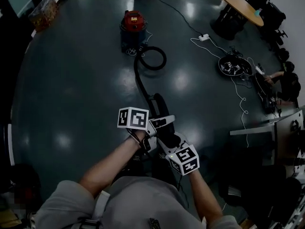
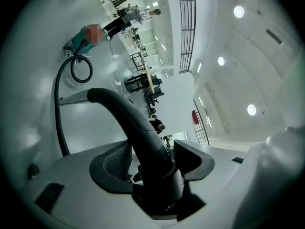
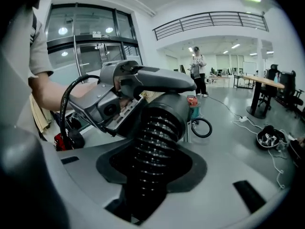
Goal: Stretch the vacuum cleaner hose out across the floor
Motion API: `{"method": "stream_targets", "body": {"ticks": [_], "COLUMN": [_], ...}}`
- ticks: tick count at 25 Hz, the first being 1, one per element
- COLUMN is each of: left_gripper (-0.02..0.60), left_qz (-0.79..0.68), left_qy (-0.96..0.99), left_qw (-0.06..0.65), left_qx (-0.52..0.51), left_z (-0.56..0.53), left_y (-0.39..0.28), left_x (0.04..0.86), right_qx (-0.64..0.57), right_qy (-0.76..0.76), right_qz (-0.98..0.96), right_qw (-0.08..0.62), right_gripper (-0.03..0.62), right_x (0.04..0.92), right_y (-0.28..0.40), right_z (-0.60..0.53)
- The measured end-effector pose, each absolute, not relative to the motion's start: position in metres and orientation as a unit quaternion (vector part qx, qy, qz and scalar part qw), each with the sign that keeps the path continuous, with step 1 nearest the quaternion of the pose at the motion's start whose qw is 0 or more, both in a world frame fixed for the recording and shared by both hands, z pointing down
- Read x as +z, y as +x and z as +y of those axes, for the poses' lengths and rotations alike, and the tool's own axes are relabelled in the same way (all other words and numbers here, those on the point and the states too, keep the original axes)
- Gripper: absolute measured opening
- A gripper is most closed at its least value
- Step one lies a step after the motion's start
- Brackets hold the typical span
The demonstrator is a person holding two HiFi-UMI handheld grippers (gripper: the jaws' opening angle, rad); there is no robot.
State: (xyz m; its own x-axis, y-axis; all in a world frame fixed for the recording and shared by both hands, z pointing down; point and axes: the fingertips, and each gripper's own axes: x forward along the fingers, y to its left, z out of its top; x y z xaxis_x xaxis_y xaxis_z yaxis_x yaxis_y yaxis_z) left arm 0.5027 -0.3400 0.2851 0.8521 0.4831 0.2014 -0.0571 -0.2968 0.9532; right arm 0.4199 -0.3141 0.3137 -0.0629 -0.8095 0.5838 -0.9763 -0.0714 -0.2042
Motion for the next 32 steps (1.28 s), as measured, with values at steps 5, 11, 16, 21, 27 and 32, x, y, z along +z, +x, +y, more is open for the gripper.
{"method": "stream_targets", "body": {"ticks": [5,11,16,21,27,32], "left_gripper": [0.273,0.258,0.232,0.196,0.174,0.124], "left_qz": [0.177,0.22,0.244,0.263,0.35,0.398], "left_qy": [0.798,0.83,0.83,0.815,0.791,0.785], "left_qw": [0.516,0.407,0.332,0.242,0.16,0.122], "left_qx": [0.258,0.312,0.376,0.455,0.476,0.458], "left_z": [-0.309,-0.271,-0.234,-0.216,-0.196,-0.21], "left_y": [0.481,0.443,0.392,0.33,0.252,0.197], "left_x": [0.28,0.275,0.282,0.291,0.291,0.293], "right_qx": [0.3,0.295,0.244,0.158,0.134,0.155], "right_qy": [0.658,0.629,0.626,0.555,0.414,0.366], "right_qz": [-0.68,-0.706,-0.716,-0.755,-0.786,-0.791], "right_qw": [0.124,0.139,0.191,0.311,0.439,0.465], "right_gripper": [0.286,0.291,0.291,0.291,0.291,0.249], "right_x": [0.311,0.3,0.291,0.274,0.326,0.369], "right_y": [0.39,0.37,0.395,0.366,0.258,0.175], "right_z": [-0.283,-0.209,-0.181,-0.2,-0.209,-0.227]}}
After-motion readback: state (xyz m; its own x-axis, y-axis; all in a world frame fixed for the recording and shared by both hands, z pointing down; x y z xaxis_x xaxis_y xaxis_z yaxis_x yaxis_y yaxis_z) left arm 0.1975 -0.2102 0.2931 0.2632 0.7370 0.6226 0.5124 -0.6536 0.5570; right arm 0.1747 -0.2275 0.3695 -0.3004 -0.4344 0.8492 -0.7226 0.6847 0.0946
